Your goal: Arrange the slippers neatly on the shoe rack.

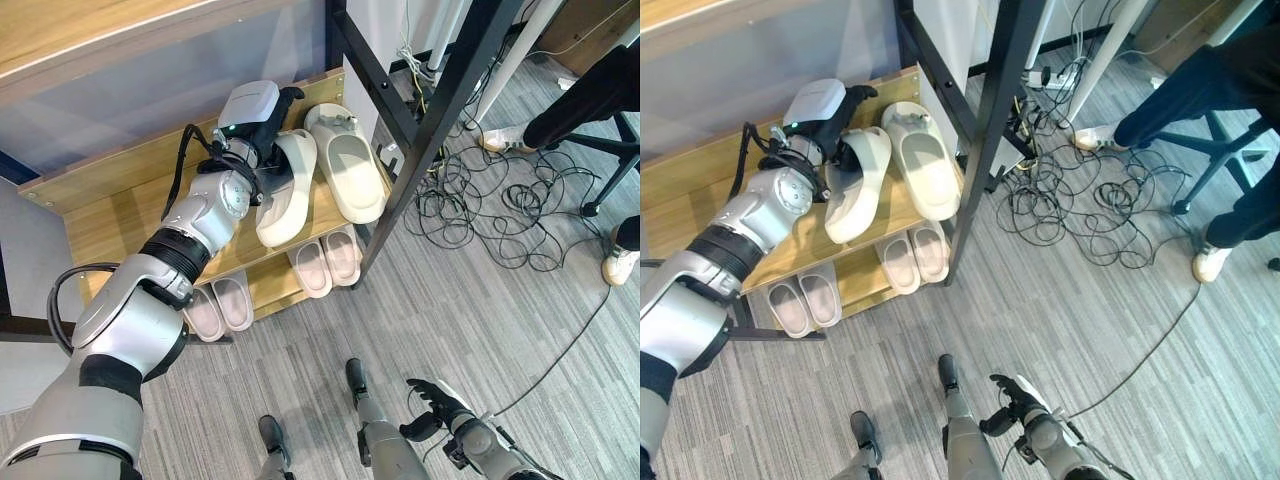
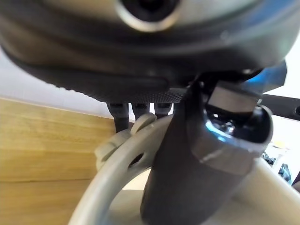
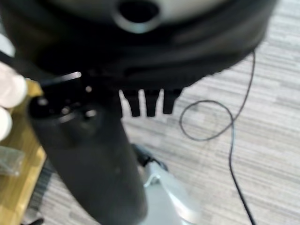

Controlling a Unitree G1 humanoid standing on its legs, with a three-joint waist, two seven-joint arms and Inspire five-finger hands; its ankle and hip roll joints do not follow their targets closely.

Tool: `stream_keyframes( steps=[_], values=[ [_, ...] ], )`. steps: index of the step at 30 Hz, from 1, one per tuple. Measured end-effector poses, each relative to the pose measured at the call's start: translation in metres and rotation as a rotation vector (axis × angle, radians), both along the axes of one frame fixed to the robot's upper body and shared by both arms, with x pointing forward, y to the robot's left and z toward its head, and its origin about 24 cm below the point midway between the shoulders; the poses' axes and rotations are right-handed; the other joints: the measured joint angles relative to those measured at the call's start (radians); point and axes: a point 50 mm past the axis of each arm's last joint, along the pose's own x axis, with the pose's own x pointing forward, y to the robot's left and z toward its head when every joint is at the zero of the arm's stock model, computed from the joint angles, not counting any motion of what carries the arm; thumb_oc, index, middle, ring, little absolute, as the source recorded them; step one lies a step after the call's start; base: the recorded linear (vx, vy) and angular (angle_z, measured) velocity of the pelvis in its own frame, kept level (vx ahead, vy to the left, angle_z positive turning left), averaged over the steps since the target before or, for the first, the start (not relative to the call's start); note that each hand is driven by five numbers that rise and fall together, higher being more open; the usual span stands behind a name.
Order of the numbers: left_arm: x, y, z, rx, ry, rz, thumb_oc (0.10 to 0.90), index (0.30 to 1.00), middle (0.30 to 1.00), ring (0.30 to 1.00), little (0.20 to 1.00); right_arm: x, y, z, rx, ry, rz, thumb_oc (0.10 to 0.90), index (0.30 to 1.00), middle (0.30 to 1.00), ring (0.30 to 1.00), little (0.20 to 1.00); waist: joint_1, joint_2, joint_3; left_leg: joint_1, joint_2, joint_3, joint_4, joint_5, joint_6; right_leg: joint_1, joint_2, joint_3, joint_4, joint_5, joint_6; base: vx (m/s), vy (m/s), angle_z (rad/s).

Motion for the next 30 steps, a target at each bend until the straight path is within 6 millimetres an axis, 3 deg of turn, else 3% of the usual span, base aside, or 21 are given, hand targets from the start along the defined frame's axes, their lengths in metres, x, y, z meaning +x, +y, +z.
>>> stream_keyframes(
  steps=[12,19,30],
  values=[
    [-0.016,-0.030,0.022,-0.034,-0.092,-0.166,0.800,0.900,0.900,0.900,0.900,0.000,0.001,-0.001,-0.003,0.007,0.000,0.800,0.900,0.900,0.900,0.900,0.017,-0.014,0.010,0.003,0.001,-0.014,0.000,0.002,-0.001,0.010,-0.002,-0.011,0.000,-0.001,0.001,0.00,0.000,0.02],
    [-0.020,-0.037,0.024,0.009,-0.123,-0.195,0.800,0.900,0.900,0.900,0.900,0.002,0.001,0.000,-0.003,0.003,0.001,0.800,0.900,0.900,0.900,0.900,0.026,-0.021,0.019,0.002,0.002,-0.026,0.000,0.007,-0.002,0.016,-0.001,-0.024,0.000,-0.002,0.002,0.00,0.000,0.04],
    [-0.023,-0.037,-0.001,0.028,-0.042,-0.214,0.800,0.900,0.900,0.900,0.900,0.007,0.003,0.002,-0.002,-0.011,0.010,0.800,0.900,0.900,0.900,0.900,0.029,-0.025,0.025,0.001,0.003,-0.028,0.000,0.007,-0.002,0.017,-0.002,-0.026,0.000,-0.002,0.002,0.00,0.001,0.00]
  ],
)
